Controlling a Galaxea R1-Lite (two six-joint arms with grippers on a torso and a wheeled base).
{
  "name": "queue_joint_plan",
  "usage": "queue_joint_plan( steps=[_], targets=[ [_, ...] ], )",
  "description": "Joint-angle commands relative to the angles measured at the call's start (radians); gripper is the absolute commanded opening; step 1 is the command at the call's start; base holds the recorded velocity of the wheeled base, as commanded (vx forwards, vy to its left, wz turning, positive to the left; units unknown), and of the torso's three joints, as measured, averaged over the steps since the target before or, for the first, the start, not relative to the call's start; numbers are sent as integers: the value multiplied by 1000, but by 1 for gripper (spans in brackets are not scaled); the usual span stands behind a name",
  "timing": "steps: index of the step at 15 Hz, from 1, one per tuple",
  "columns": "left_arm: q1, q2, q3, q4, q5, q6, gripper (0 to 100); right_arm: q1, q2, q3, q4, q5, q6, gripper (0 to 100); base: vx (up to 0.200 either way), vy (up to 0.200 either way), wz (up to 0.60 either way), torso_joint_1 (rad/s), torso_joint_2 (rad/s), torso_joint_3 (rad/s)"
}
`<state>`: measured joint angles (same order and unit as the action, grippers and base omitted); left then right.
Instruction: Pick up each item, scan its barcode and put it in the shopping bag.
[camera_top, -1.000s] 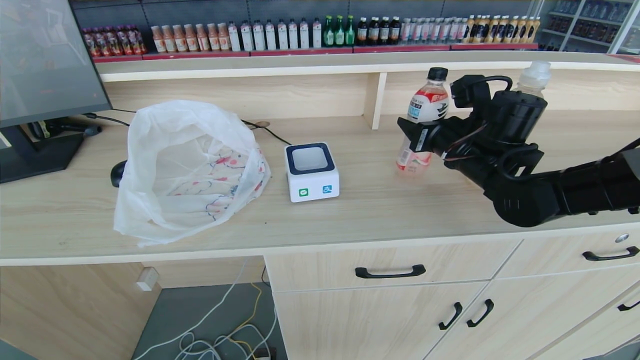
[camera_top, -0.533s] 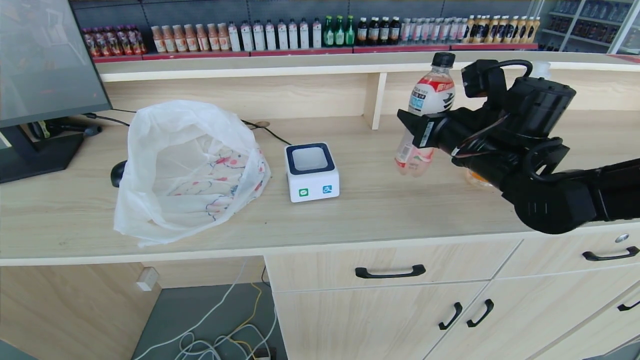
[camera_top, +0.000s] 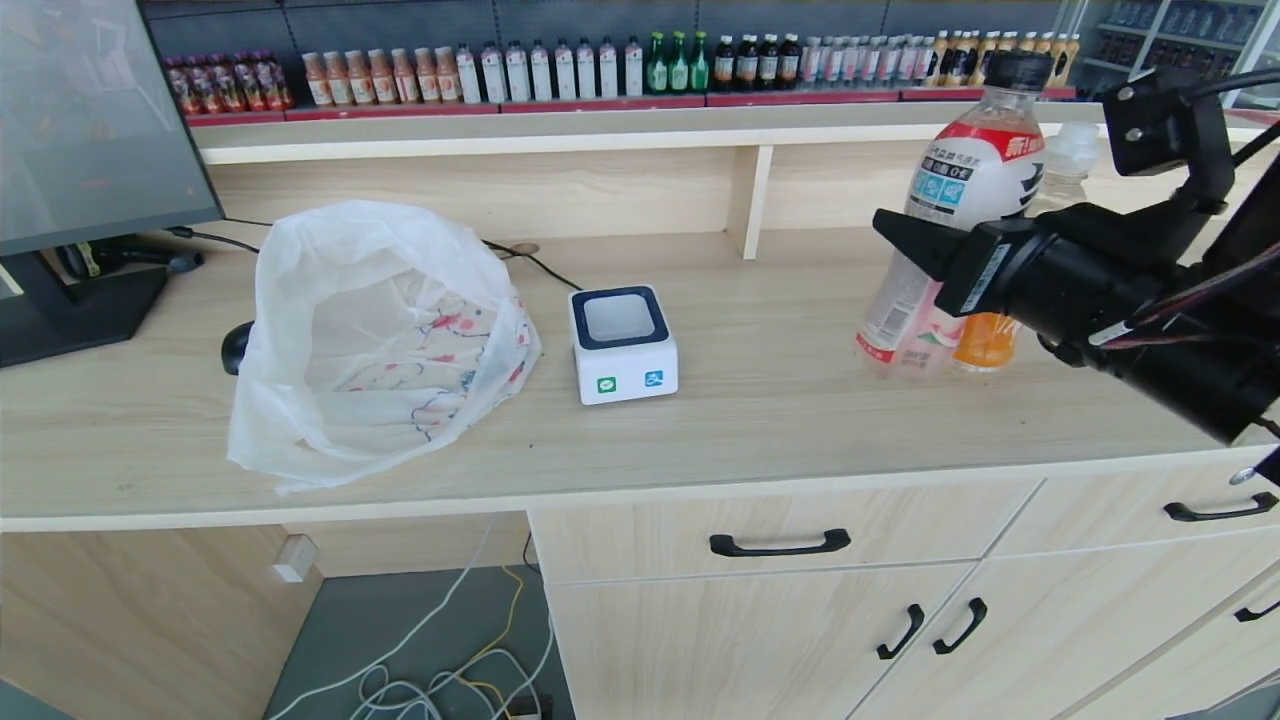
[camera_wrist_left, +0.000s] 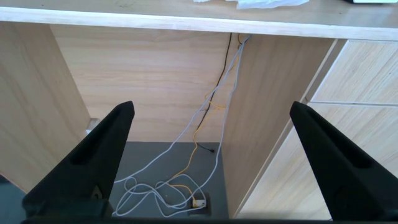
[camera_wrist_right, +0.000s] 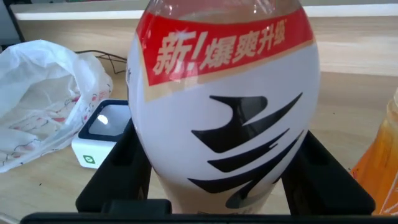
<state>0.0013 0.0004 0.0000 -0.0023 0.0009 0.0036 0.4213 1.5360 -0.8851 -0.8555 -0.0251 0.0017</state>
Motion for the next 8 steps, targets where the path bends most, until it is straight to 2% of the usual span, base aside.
queue_joint_plan(
  steps=[1,4,8],
  targets=[
    [0,0,0,-1,1,1,100,30,-139,103,-8,-3,3,0,0,0,0,0,0,0],
    [0,0,0,-1,1,-1,100,79,-203,189,-8,27,8,0,0,0,0,0,0,0],
    [0,0,0,-1,1,-1,100,82,-206,201,-8,119,49,0,0,0,0,0,0,0]
  ],
)
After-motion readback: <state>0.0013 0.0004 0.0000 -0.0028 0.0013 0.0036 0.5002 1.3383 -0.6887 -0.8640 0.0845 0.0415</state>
